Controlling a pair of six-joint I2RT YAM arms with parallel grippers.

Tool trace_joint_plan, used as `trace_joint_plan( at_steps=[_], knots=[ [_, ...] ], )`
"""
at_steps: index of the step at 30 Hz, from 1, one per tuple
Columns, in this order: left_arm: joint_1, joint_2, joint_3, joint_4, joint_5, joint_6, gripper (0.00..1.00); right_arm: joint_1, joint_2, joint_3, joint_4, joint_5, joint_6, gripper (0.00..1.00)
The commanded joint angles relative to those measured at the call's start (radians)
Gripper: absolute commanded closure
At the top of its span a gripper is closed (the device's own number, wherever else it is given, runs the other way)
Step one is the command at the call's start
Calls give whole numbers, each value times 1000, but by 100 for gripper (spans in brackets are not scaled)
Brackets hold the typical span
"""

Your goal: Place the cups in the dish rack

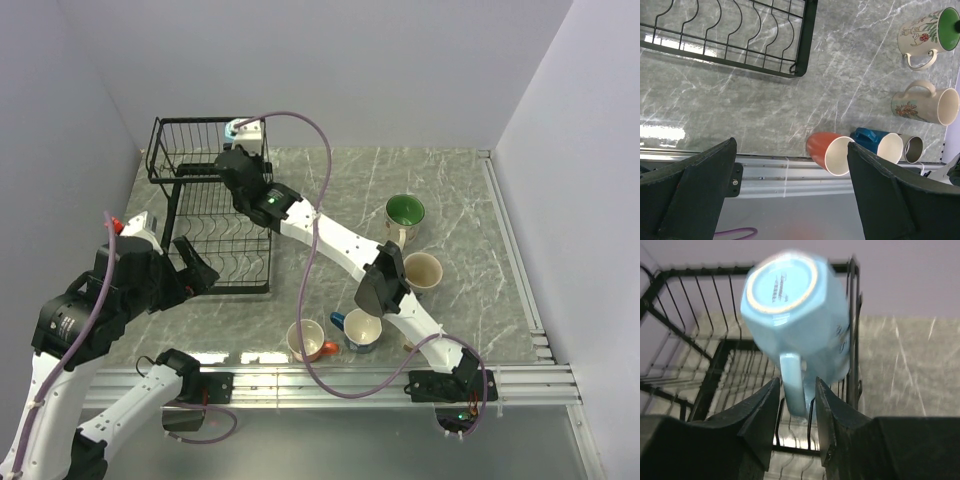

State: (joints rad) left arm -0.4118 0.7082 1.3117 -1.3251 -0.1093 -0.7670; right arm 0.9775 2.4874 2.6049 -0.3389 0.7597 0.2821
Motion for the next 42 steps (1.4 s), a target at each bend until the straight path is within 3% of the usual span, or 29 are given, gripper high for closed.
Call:
trace_joint_plan(
  at_steps=[1, 6, 11, 13, 15, 17, 29, 35, 42],
  knots=[
    [1, -10, 0, 9, 2, 24, 2, -22, 47, -84, -190, 14, 14, 55],
    [1, -7, 0, 14, -3, 26, 1, -16, -25, -149, -180, 6, 45, 45],
    [1, 4, 4, 23, -4, 29, 1, -13, -126, -265, -146, -3, 57, 24],
    [1, 4, 4, 24, -3, 29, 1, -13, -172, -299, -149, 7, 65, 21],
    [1, 4, 3, 32, -3, 28, 1, -14, -215, -319, -157, 6, 74, 9],
    [1, 5, 3, 38, -4, 29, 1, -13, -248, -357, -155, 12, 80, 5],
    [1, 13, 15, 63, -4, 15, 1, -11, -421, -462, -80, -97, 68, 0],
    [1, 34, 47, 78, -10, 24, 1, -8, -521, -437, -150, -31, 100, 0],
    [2, 111, 61, 170, 55, 49, 1, -10, -851, -644, -182, 30, 95, 0]
  ],
)
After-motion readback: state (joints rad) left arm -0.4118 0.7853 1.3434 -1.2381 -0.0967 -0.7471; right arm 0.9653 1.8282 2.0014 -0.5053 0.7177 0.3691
